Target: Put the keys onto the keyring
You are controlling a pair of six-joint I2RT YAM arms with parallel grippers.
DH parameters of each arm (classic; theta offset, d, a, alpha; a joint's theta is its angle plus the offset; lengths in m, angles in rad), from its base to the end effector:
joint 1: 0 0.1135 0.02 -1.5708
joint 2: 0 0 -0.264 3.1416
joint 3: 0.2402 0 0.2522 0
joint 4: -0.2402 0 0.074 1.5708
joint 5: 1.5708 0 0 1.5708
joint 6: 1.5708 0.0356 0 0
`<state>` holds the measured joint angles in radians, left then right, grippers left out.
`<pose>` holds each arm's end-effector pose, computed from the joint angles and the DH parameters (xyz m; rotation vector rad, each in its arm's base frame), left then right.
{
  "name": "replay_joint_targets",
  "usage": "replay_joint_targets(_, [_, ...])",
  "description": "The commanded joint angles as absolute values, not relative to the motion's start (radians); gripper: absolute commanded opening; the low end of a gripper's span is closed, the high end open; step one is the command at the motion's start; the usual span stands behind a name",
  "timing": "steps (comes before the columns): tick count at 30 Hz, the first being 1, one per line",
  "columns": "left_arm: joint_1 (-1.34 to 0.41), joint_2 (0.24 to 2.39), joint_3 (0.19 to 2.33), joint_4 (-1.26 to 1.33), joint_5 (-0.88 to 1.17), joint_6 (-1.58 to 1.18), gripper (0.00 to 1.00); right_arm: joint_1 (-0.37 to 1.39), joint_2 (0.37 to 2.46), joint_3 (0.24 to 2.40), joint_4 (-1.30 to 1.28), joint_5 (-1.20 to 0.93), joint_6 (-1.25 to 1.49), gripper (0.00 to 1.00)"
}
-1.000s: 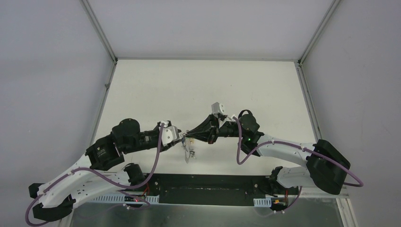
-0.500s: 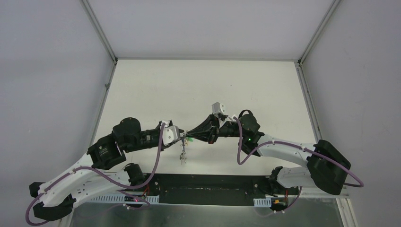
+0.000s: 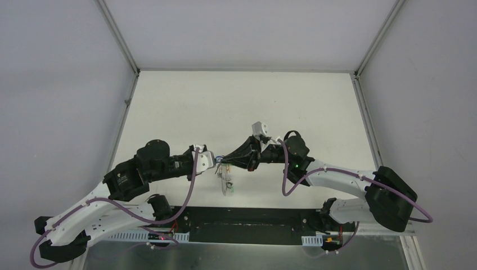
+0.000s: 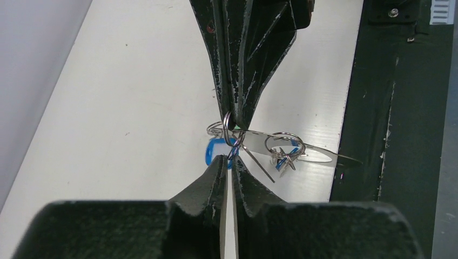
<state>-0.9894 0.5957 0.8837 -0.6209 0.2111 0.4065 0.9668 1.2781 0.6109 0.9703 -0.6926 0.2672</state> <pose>0.0608 -0.1062 0.3532 1.3556 1.3889 -0.5925 0.1347 0.2353 0.2921 -1.0822 1.0382 1.4559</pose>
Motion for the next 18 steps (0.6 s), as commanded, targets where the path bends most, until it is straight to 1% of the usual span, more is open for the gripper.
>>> replay_joint_targets(1, [-0.998,0.612,0.931,-0.638,0.191,0.434,0.04,0.973,1.246,0.627,1.029,-0.681,0.259,0.0])
replay_joint_targets(3, [-0.998,0.618,0.935,-0.641,0.191,0.434,0.0,0.973,1.246,0.629,1.028,-0.683,0.259,0.0])
replay_joint_targets(16, [-0.999,0.727,0.98,-0.688,0.258,0.474,0.0,0.973,1.245,0.628,1.036,-0.691,0.261,0.0])
replay_joint_targets(18, [-0.998,0.735,0.99,-0.693,0.255,0.48,0.12,0.973,1.245,0.629,1.037,-0.69,0.26,0.0])
